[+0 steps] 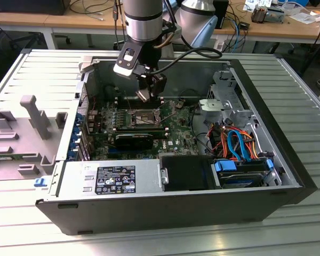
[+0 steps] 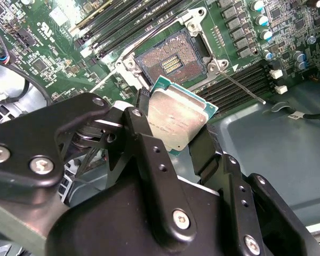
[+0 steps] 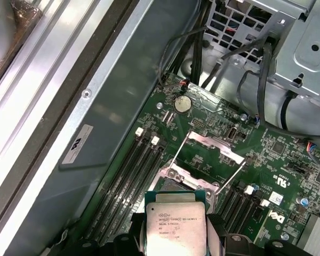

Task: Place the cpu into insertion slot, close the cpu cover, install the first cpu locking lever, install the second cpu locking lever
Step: 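Place the cpu into insertion slot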

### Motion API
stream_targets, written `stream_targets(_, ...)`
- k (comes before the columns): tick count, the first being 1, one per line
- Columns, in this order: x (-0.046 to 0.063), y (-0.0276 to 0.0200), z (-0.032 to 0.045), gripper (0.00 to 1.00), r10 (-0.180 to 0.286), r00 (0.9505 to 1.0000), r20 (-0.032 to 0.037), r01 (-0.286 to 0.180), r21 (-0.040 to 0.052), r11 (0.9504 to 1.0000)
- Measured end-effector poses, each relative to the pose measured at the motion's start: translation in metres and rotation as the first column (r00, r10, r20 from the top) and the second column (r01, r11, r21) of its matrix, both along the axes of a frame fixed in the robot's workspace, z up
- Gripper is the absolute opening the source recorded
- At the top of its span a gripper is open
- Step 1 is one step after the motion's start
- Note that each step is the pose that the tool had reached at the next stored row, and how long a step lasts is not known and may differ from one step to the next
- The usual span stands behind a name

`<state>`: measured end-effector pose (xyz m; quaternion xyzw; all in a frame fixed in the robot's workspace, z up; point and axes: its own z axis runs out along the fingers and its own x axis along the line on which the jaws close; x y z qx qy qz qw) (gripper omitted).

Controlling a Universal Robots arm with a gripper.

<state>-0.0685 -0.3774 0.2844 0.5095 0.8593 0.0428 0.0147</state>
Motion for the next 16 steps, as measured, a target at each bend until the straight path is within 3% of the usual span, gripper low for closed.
stream_targets(16,0.0,0.0,-0.0001,0.55,-0.021,0.9998,0.0,0.021,0.0,0.9998)
